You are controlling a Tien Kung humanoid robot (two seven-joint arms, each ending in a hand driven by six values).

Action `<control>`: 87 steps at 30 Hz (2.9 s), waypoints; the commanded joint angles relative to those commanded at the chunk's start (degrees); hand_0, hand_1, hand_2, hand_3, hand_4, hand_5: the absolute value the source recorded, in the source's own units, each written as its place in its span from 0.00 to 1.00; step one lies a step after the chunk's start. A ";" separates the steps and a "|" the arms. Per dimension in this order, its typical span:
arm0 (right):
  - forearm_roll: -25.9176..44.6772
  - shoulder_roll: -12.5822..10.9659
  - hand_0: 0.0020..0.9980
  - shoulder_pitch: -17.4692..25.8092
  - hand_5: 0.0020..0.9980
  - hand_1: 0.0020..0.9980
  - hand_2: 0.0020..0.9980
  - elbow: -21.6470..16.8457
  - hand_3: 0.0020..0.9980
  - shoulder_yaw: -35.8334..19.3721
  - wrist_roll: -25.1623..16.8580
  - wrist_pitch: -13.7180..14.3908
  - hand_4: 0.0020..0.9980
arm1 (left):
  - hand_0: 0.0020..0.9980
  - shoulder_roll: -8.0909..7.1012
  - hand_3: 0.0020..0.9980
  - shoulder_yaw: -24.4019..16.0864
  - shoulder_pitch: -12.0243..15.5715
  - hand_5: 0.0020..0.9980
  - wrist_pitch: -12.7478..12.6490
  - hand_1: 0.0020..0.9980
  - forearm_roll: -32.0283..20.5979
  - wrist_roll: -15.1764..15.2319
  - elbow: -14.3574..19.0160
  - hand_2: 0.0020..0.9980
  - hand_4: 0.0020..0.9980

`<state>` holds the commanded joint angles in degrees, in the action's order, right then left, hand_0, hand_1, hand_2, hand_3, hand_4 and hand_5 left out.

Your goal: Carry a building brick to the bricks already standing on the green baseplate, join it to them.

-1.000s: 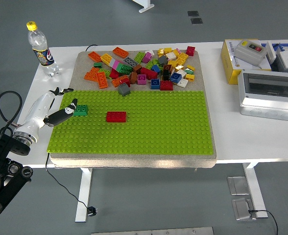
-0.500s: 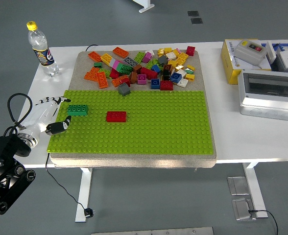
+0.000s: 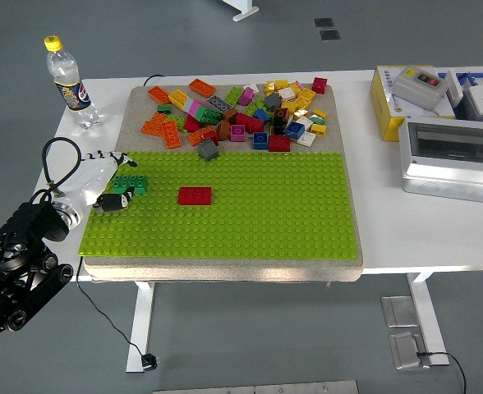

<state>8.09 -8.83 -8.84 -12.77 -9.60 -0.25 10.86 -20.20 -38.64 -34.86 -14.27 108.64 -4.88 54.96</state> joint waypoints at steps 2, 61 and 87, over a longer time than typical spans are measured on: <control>0.10 0.00 0.69 -0.06 0.79 0.65 0.69 -0.01 0.67 0.10 -0.02 0.00 0.44 | 1.00 0.39 0.76 0.94 -0.98 0.22 0.29 0.97 -0.51 0.21 -1.14 0.96 0.61; 0.14 0.05 0.69 -0.34 0.79 0.65 0.69 -0.01 0.67 -0.04 -0.22 0.14 0.44 | 1.00 1.24 0.75 5.35 -4.89 0.23 3.34 0.96 -6.88 0.76 -8.28 0.96 0.62; 0.32 -0.01 0.69 -0.28 0.78 0.65 0.69 -0.13 0.67 0.24 -0.22 0.21 0.44 | 1.00 0.50 0.75 5.94 -5.50 0.25 4.21 0.95 -8.38 0.63 -8.39 0.95 0.62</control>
<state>8.41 -8.84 -9.12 -12.91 -9.36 -0.47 11.08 -19.70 -32.70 -40.36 -10.05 100.27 -4.25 46.57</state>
